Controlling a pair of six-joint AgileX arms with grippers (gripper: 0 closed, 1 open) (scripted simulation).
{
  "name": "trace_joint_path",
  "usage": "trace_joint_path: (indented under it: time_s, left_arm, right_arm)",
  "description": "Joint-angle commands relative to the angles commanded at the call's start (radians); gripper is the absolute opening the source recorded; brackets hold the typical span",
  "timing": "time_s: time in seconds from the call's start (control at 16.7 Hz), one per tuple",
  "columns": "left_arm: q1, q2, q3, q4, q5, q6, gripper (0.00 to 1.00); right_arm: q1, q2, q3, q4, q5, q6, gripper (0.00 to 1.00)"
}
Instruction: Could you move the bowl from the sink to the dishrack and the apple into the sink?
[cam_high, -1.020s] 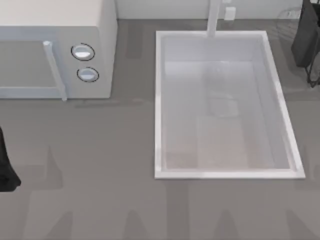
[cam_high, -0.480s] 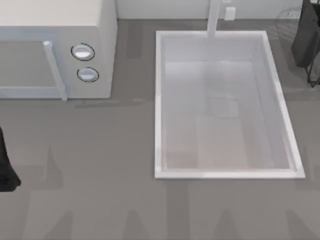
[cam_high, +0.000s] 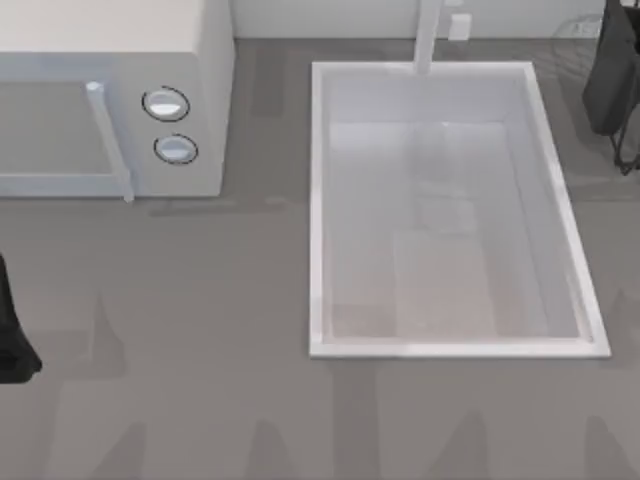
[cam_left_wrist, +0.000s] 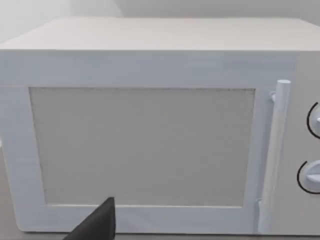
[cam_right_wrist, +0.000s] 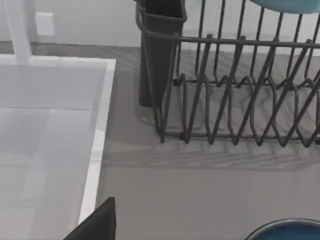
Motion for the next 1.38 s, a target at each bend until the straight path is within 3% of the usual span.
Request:
trace_joint_path:
  time_s: [0.84, 1.08, 1.38]
  left_arm:
    - [0.0, 0.0, 0.0, 0.0, 0.0, 0.0, 1.0]
    - [0.0, 0.0, 0.0, 0.0, 0.0, 0.0, 1.0]
    - [0.0, 0.0, 0.0, 0.0, 0.0, 0.0, 1.0]
  right_arm:
    - [-0.258, 1.245, 0.851, -0.764, 0.008, -0.238, 1.0]
    - [-0.289, 1.399, 0.963, -0.862, 0.006, -0.27, 1.0]
    - [-0.291, 1.413, 0.973, -0.871, 0.005, -0.273, 1.0]
